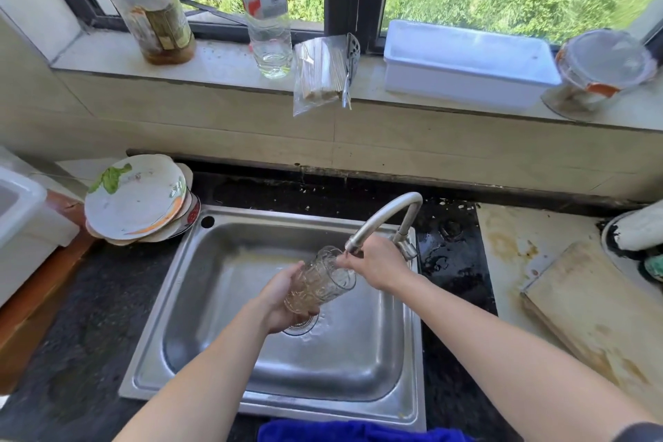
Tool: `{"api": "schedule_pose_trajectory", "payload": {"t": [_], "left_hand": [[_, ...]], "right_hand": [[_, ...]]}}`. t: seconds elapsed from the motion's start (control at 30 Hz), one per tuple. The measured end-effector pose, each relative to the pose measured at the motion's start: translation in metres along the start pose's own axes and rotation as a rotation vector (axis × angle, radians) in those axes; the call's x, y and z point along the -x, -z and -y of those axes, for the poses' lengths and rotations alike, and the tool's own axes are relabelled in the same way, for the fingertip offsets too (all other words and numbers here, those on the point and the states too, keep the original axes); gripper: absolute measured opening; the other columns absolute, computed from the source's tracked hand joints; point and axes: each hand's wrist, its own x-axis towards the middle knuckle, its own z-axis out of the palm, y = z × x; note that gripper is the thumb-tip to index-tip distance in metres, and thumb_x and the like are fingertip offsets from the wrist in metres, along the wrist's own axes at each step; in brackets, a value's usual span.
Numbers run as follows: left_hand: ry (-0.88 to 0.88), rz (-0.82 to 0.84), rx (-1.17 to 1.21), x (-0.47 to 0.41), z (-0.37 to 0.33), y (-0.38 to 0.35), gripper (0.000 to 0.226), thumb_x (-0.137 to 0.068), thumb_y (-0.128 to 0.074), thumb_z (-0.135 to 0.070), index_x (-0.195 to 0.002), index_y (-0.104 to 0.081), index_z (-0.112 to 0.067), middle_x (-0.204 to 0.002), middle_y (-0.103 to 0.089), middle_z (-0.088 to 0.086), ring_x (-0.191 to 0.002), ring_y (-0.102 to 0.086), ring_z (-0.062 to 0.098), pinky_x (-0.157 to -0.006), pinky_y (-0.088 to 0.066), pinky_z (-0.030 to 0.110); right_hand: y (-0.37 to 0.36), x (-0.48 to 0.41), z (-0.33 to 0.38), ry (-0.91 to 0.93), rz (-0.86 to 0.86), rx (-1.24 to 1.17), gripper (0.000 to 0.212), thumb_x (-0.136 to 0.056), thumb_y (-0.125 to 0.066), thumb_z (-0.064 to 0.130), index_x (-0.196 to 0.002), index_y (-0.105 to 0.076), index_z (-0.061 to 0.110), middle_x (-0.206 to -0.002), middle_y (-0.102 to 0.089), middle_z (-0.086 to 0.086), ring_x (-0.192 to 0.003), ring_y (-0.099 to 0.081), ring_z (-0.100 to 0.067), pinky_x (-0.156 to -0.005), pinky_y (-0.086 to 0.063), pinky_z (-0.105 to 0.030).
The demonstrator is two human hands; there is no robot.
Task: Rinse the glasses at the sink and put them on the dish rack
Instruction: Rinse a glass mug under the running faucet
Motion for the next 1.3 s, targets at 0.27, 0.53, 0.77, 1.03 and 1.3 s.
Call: {"api": "schedule_pose_trajectory", "payload": {"t": [0.27, 0.53, 0.77, 1.03, 1.3], "left_hand": [[-0.185, -0.099, 0.103, -0.003, 0.019, 0.001, 0.045, -0.093, -0.046, -0.049, -0.113, -0.064, -0.013, -0.082, -0.065, 0.007, -0.05, -0.053, 0.019, -0.04, -0.037, 0.02], [-0.012, -0.094, -0.06, 0.0, 0.012, 0.001, 0.043, -0.087, -0.046, -0.06, -0.093, -0.064, -0.021, -0.074, -0.061, 0.002, -0.046, -0.044, 0.016, -0.037, -0.029, 0.013], [-0.14, 0.052, 0.151, 0.004, 0.013, -0.01, 0.046, -0.096, -0.039, -0.045, -0.114, -0.062, -0.009, -0.094, -0.068, 0.013, -0.069, -0.059, 0.022, -0.059, -0.04, 0.03], [-0.038, 0.113, 0.111, 0.005, 0.01, -0.004, 0.044, -0.096, -0.044, -0.046, -0.106, -0.067, -0.011, -0.092, -0.07, 0.012, -0.067, -0.067, 0.026, -0.056, -0.05, 0.029], [-0.021, 0.078, 0.125, 0.008, 0.016, 0.01, 0.041, -0.085, -0.056, -0.044, -0.106, -0.069, -0.012, -0.095, -0.069, 0.013, -0.071, -0.063, 0.029, -0.062, -0.042, 0.031]], "right_hand": [[-0.009, 0.004, -0.003, -0.109, 0.037, -0.084, 0.043, -0.084, -0.074, 0.035, -0.048, -0.055, 0.019, -0.057, -0.052, 0.006, -0.056, -0.047, -0.015, -0.059, -0.041, -0.035], [-0.009, 0.003, 0.0, -0.109, 0.085, -0.253, 0.016, -0.086, -0.071, 0.027, -0.093, -0.068, 0.013, -0.086, -0.069, -0.002, -0.079, -0.065, -0.018, -0.072, -0.055, -0.038], [-0.01, 0.011, -0.007, -0.259, 0.131, -0.479, 0.02, -0.091, -0.063, 0.008, -0.072, -0.062, 0.004, -0.063, -0.064, -0.012, -0.055, -0.067, -0.021, -0.049, -0.046, -0.027], [0.001, 0.004, 0.003, -0.159, 0.072, -0.377, 0.008, -0.088, -0.071, 0.019, -0.083, -0.067, 0.014, -0.081, -0.073, -0.007, -0.071, -0.071, -0.025, -0.061, -0.06, -0.035], [-0.004, 0.011, 0.001, -0.246, 0.229, -0.428, 0.007, -0.09, -0.065, 0.008, -0.086, -0.062, 0.003, -0.078, -0.067, -0.012, -0.065, -0.069, -0.022, -0.049, -0.053, -0.025]]}}
